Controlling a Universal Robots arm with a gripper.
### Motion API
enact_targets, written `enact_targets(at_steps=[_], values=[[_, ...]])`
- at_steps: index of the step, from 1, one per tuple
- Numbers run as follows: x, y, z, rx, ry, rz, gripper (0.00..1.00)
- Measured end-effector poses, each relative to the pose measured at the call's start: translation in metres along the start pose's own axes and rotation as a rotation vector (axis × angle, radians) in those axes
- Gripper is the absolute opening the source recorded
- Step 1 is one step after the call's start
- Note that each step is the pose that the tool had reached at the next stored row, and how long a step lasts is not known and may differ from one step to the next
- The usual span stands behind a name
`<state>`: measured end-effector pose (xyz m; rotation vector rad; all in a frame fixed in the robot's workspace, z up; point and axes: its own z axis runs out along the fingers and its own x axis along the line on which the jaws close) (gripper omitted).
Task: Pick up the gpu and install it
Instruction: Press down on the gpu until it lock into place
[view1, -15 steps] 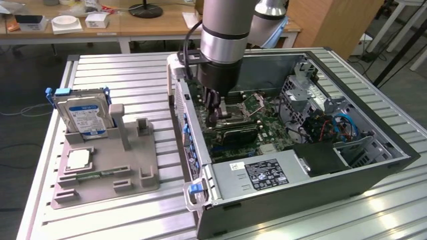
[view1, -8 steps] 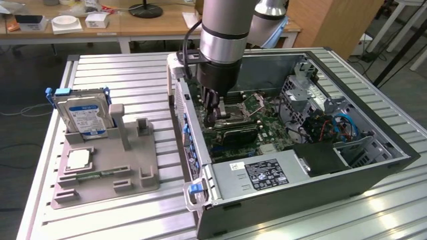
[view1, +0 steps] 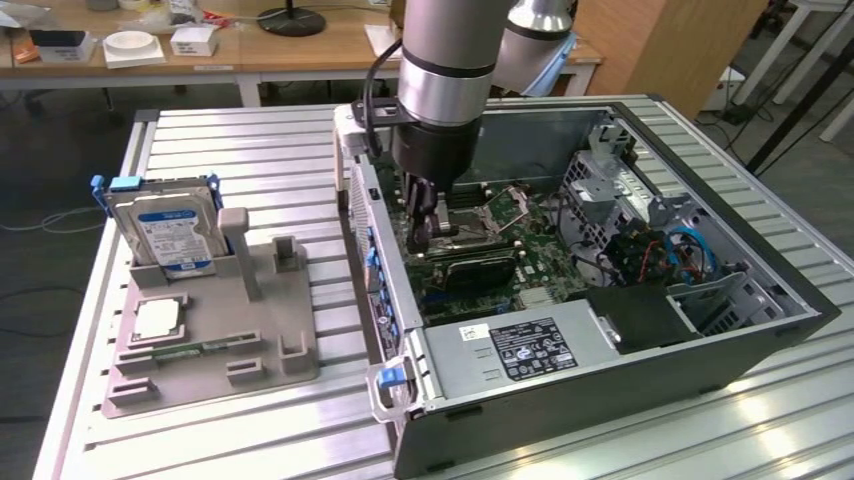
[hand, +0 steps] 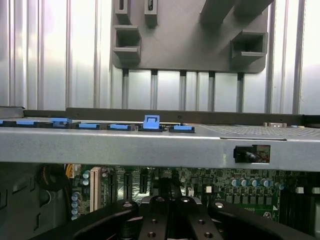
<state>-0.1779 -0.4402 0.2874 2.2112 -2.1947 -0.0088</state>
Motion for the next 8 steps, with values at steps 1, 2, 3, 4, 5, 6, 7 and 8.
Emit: enact_targets(at_steps=[1,2,3,4,5,6,7,8], values=[[-0.0003,0.0009,0.0,-0.0001,0.0001,0.001,0.11],[-0.0007,0.0017,0.0,-0.0002,0.0001,0.003,0.11],[-0.001,0.0024,0.0,-0.0003,0.0001,0.005,0.11],[-0.0012,0.0029,0.0,-0.0008,0.0001,0.007,0.11],[-0.0013,0.0033,0.0,-0.0026,0.0,0.009,0.11],[-0.0014,0.0035,0.0001,-0.0053,-0.0001,0.011,0.11],[-0.0015,0.0037,0.0001,-0.008,-0.0002,0.012,0.11],[-0.0016,0.0039,0.0,-0.01,-0.0001,0.014,0.11]])
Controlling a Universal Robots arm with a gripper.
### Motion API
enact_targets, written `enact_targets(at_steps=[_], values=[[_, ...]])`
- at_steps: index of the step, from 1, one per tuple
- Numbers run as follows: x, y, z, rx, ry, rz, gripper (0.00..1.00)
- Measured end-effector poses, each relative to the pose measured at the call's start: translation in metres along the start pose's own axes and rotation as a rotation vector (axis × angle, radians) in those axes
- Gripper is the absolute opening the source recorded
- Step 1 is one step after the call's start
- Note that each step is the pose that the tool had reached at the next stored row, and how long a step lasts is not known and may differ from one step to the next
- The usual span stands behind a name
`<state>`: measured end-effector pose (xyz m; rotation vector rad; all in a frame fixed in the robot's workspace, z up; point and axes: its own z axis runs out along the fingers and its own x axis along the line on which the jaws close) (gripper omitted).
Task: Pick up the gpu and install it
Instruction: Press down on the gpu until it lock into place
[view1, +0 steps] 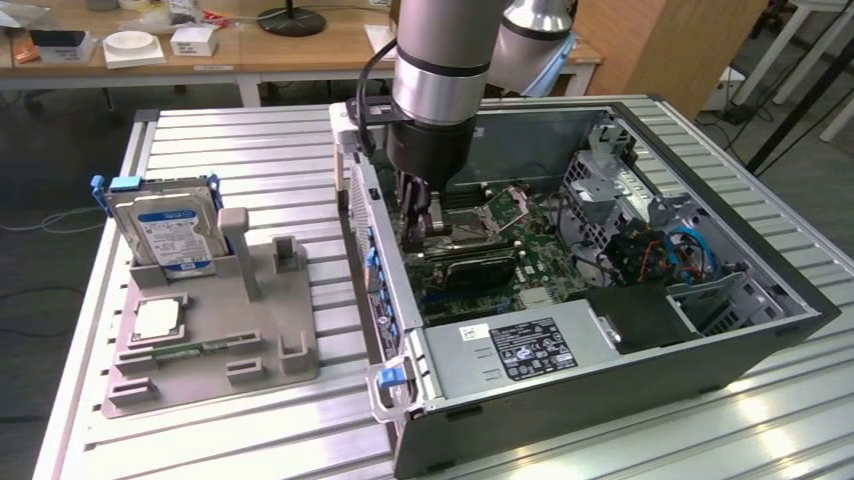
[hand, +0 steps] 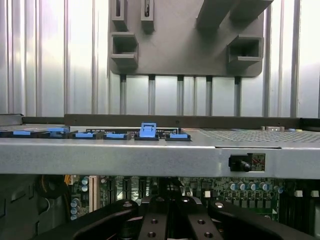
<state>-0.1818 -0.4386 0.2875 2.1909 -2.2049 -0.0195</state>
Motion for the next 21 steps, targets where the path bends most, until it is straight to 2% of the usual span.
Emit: enact_targets(at_steps=[9,21], values=[[-0.0002,0.0007,0.0001,-0.0019,-0.0003,0.003,0.11],[-0.0004,0.0067,0.0002,-0.0019,-0.0003,0.005,0.11]])
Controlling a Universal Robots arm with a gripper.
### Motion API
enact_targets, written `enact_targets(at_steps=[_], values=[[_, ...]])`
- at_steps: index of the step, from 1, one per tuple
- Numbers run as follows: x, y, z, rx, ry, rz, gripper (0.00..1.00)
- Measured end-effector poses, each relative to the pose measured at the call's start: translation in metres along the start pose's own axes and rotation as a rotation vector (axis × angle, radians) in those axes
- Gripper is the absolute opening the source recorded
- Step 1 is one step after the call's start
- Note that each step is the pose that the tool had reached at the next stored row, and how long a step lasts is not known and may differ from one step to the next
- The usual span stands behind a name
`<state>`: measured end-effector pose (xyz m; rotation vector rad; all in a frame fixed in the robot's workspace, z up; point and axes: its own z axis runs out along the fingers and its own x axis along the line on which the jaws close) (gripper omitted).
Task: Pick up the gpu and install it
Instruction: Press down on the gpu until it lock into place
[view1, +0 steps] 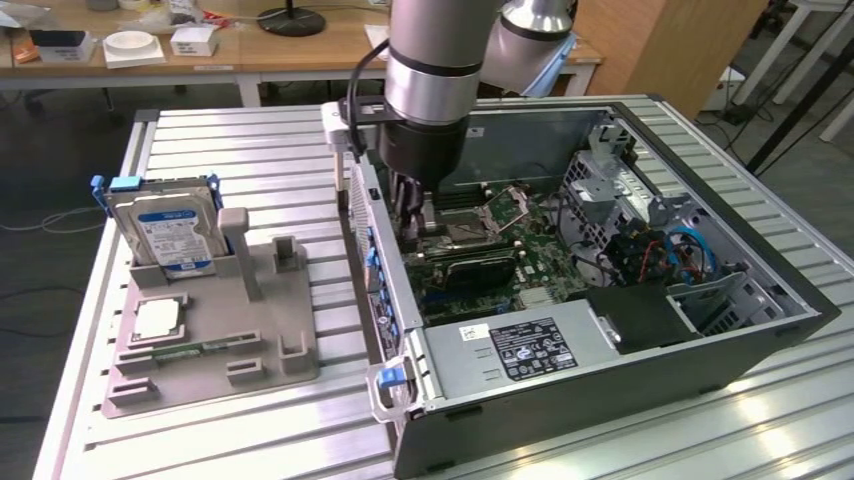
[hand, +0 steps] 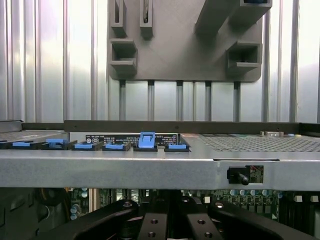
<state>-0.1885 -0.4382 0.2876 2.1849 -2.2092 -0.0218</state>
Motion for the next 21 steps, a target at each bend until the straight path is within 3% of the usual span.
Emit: enact_targets(at_steps=[21], values=[[0.0001,0.0045,-0.0002,-0.0006,0.0,0.0,0.11]])
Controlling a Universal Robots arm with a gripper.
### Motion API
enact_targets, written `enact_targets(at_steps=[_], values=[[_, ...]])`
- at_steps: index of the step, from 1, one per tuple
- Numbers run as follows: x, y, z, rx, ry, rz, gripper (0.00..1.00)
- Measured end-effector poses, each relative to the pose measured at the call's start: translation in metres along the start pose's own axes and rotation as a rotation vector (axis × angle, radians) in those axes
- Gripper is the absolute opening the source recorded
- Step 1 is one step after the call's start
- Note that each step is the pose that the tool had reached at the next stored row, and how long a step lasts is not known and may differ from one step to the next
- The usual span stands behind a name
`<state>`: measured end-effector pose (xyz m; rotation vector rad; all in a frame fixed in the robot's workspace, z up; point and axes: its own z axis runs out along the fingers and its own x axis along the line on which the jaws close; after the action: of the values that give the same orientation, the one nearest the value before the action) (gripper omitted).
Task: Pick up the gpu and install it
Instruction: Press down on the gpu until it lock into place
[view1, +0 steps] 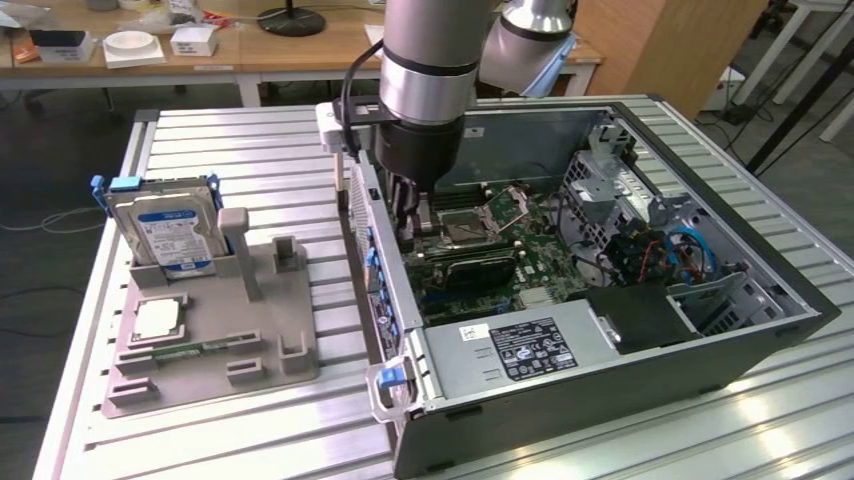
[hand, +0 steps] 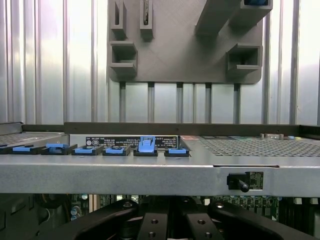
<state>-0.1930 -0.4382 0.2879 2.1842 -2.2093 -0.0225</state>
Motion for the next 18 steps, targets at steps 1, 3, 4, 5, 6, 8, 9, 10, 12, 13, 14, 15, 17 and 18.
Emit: enact_targets(at_steps=[1,3,4,5,6,8,9,10,12,13,14,15,17,18], values=[[0.0,0.0,0.0,-0.0001,0.0001,0.0,0.11],[0.0002,0.0001,0.0,0.0,0.0,0.0,0.11],[0.0004,0.0001,0.0,0.0,-0.0001,0.0,0.11],[0.0006,0.0001,0.0,-0.0001,-0.0001,0.0,0.11],[0.0008,0.0001,0.0,0.0,-0.0001,0.0,0.11],[0.0015,0.0,0.0,0.0,-0.0001,0.0,0.11],[0.0019,0.0,0.0,0.0,0.0001,0.0,0.11],[0.0022,0.0001,0.0,-0.0001,0.0001,0.0,0.11],[0.0024,0.0001,0.0,-0.0001,0.0,0.0,0.11],[0.0025,0.0,0.0,-0.0001,0.0,0.0,0.11],[0.0026,0.0,0.0,0.0,0.0,0.0,0.11],[0.0026,0.0002,0.0,0.0,0.0001,0.0,0.11],[0.0027,0.0005,0.0001,0.0001,0.0001,0.0,0.11],[0.0027,0.0005,0.0003,-0.0001,0.0,0.0,0.11]])
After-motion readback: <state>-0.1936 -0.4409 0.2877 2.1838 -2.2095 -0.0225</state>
